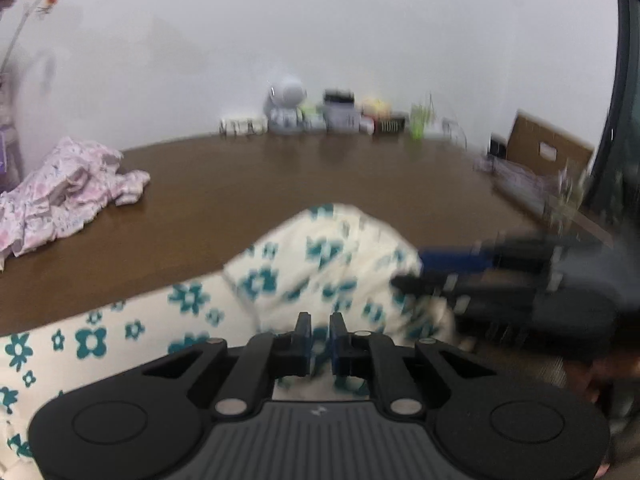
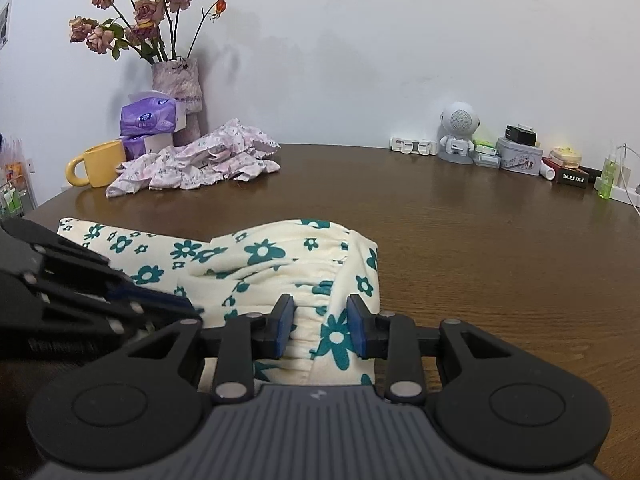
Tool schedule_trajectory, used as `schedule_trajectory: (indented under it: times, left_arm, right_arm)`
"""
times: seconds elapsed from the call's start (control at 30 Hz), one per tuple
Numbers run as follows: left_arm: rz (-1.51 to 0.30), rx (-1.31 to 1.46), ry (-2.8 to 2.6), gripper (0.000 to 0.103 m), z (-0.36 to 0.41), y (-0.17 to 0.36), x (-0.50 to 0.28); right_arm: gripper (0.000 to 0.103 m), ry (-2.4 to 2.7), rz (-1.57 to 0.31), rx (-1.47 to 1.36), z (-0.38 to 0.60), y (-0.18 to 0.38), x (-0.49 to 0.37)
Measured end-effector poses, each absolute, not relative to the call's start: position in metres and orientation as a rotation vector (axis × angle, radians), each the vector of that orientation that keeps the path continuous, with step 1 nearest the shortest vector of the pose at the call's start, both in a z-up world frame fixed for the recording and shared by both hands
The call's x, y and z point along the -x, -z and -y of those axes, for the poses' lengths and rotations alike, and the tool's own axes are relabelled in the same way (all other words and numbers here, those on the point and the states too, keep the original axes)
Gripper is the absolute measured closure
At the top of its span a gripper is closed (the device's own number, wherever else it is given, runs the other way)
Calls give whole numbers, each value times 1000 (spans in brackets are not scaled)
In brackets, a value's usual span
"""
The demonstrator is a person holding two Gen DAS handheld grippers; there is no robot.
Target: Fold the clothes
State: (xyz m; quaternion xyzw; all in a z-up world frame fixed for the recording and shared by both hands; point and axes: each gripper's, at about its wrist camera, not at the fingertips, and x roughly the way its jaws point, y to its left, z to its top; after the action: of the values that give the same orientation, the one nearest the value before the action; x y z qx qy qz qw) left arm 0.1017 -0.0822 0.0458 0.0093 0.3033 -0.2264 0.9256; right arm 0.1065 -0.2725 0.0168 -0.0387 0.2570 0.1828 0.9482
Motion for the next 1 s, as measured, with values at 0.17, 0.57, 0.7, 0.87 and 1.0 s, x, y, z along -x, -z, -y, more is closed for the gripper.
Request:
schedule_trajectory:
  times: [0.17, 0.57, 0.7, 0.87, 1.0]
  left_arm:
    - [-628, -29, 488, 92, 101, -47, -120]
    - [-688, -84, 488, 89, 103, -21, -126]
    - [-691, -55, 481, 89, 94, -19, -122]
    - [-690, -44, 476, 89, 81, -23, -117]
    - [-651, -41, 481, 90, 74, -40, -122]
  right_arm:
    - [73, -366, -518, 84, 270, -16, -106]
    - [72, -386, -490, 25, 278, -29, -110]
    - [72, -372, -502, 13, 276, -32, -126]
    - [72, -370, -552, 30, 265, -22, -139]
    - [72, -365, -547, 60, 261, -19, -137]
